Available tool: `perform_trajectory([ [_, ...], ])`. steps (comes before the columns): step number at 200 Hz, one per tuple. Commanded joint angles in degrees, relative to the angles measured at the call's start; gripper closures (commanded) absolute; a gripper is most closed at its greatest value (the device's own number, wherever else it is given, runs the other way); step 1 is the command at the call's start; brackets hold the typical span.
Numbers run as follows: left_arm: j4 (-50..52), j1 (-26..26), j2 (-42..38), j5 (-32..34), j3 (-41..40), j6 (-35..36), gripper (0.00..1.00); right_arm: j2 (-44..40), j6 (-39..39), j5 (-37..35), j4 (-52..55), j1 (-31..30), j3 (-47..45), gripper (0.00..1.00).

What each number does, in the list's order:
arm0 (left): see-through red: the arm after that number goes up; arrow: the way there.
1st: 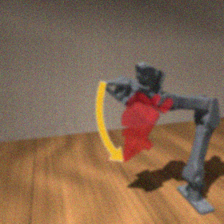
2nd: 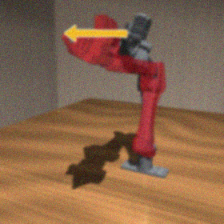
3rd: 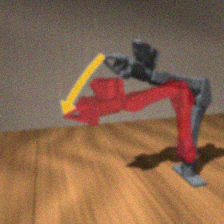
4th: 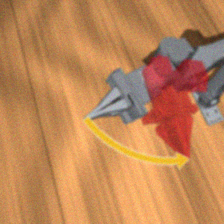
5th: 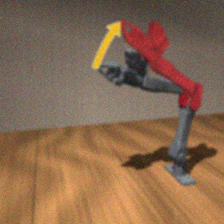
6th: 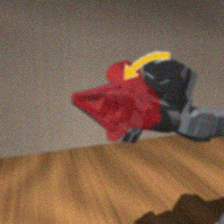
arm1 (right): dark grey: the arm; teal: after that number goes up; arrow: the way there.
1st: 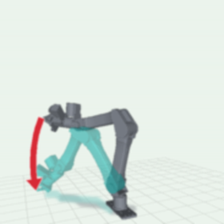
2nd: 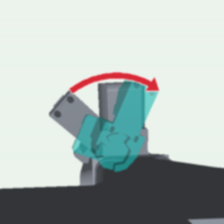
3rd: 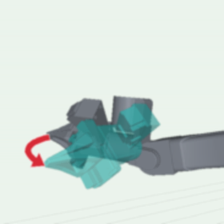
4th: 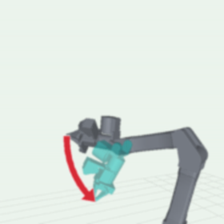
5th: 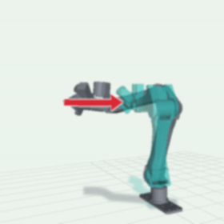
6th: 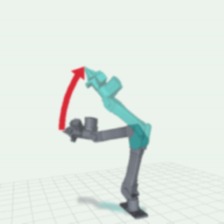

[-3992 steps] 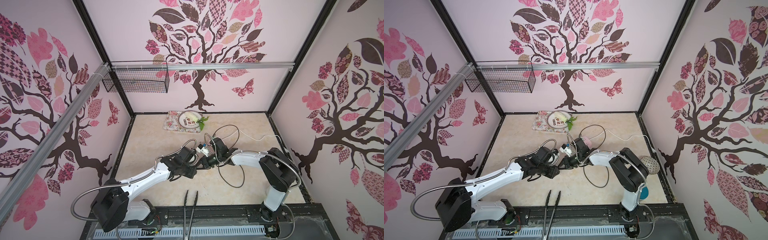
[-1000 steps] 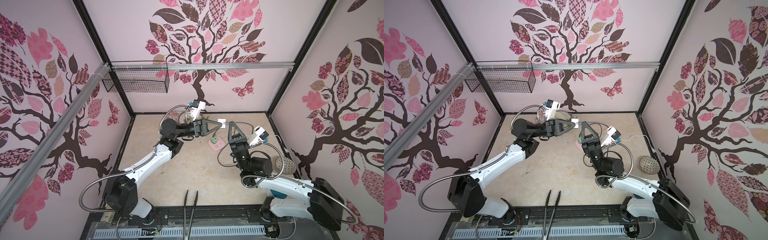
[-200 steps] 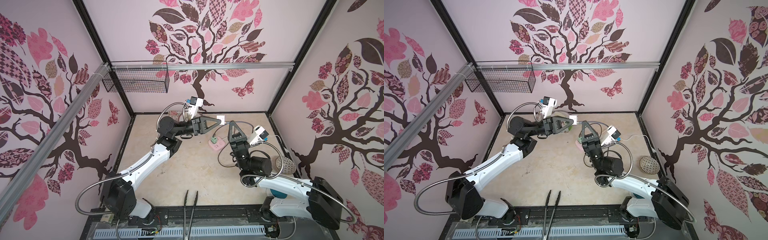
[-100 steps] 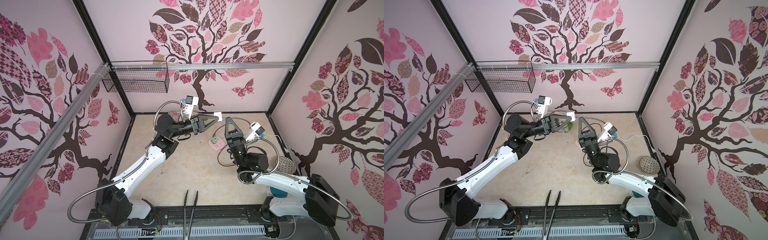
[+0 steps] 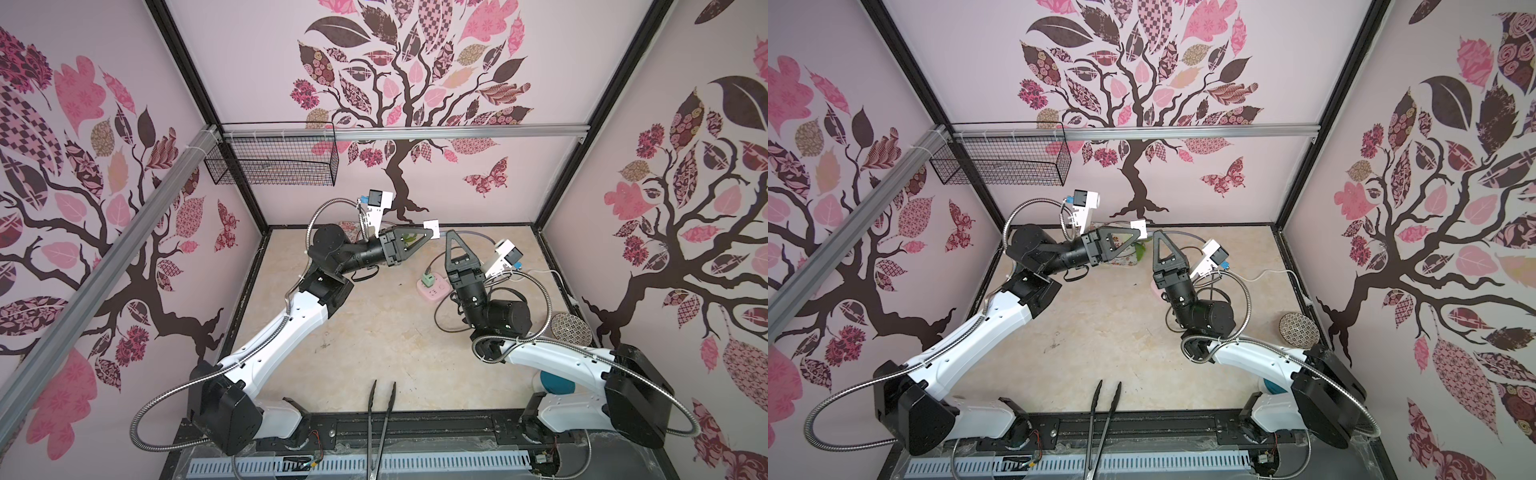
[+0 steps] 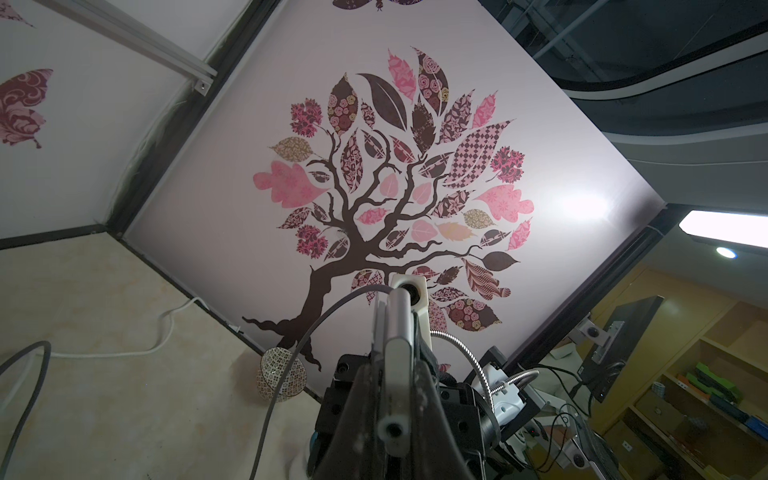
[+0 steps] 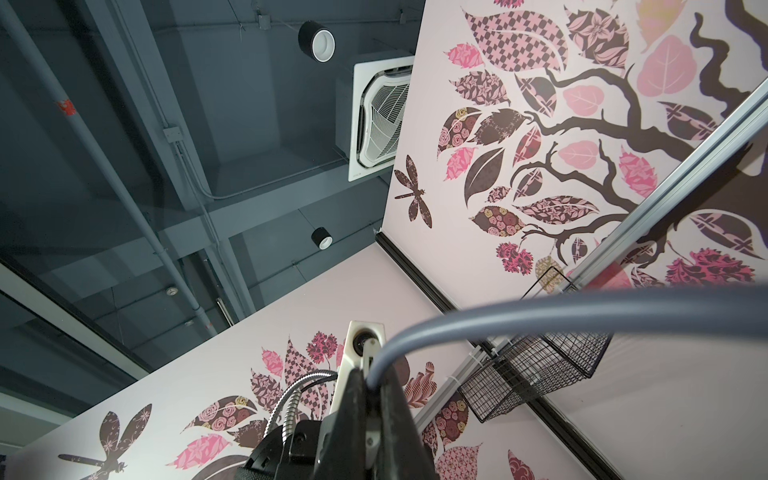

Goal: Charge mp3
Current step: Insert the charging cable into the MP3 player, then place the MP3 player at the center of the board.

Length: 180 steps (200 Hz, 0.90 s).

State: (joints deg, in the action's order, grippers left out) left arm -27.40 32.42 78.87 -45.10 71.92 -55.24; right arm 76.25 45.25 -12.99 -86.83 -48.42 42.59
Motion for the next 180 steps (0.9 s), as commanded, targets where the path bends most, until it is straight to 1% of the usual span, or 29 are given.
perform_trajectory([
  [1, -2.2, 0.9, 3.1, -2.3, -0.6, -1.2, 1.0, 4.1, 1.5, 8.2, 8.7, -1.8, -0.3, 1.0],
  [19, -6.2, -0.5, 3.3, -2.3, -2.9, -3.1, 1.0, 4.0, 1.9, 7.8, 10.2, -1.8, -1.5, 1.0],
  [25, -7.0, -1.1, 3.4, -2.2, -3.4, -3.5, 1.0, 3.6, 1.9, 7.7, 11.6, -1.7, -1.6, 0.97],
  [29, -7.3, -1.6, 3.4, -2.3, -3.6, -3.7, 1.0, 3.4, 1.8, 7.8, 12.6, -1.7, -1.5, 0.92],
  [36, -7.6, -2.3, 3.4, -2.4, -3.9, -4.0, 1.0, 3.2, 1.3, 8.1, 13.8, -1.7, -1.5, 0.79],
  [47, -8.1, -3.4, 3.3, -2.5, -4.5, -4.4, 1.0, 2.6, 0.6, 9.0, 15.1, -1.4, -1.5, 0.67],
  [57, -8.1, -4.3, 3.2, -2.4, -5.4, -4.6, 1.0, 1.6, -0.3, 10.1, 17.8, -1.1, -1.2, 0.53],
  [76, -9.4, -5.5, 2.6, -2.2, -8.2, -5.4, 1.0, -2.1, -2.3, 10.5, 25.3, -0.6, -0.9, 0.42],
  [90, -10.1, -6.0, 1.7, -1.6, -10.5, -5.4, 1.0, -5.3, -3.6, 10.3, 30.8, -0.3, -1.6, 0.38],
  [104, -10.0, -6.1, 1.2, -1.3, -12.2, -5.1, 1.0, -7.8, -3.8, 11.8, 36.3, 0.2, -1.6, 0.35],
  [137, -6.7, -7.7, -0.4, -1.5, -16.3, -5.0, 1.0, -11.8, -3.4, 18.5, 50.4, 2.0, -0.2, 0.3],
  [150, -5.1, -8.5, -1.5, -2.4, -19.0, -5.0, 1.0, -13.7, -5.0, 18.4, 58.4, 2.2, 1.2, 0.28],
  [161, -1.6, -9.0, -2.7, -2.0, -21.3, -3.6, 1.0, -15.3, -7.4, 17.7, 64.9, 2.3, 2.5, 0.27],
  [170, 1.5, -9.0, -3.7, -1.4, -22.9, -1.5, 1.0, -16.2, -8.4, 16.7, 68.5, 2.4, 3.4, 0.26],
  [180, 2.7, -9.1, -4.4, -0.6, -24.8, -0.8, 1.0, -16.8, -9.3, 16.3, 72.0, 3.1, 4.0, 0.25],
])
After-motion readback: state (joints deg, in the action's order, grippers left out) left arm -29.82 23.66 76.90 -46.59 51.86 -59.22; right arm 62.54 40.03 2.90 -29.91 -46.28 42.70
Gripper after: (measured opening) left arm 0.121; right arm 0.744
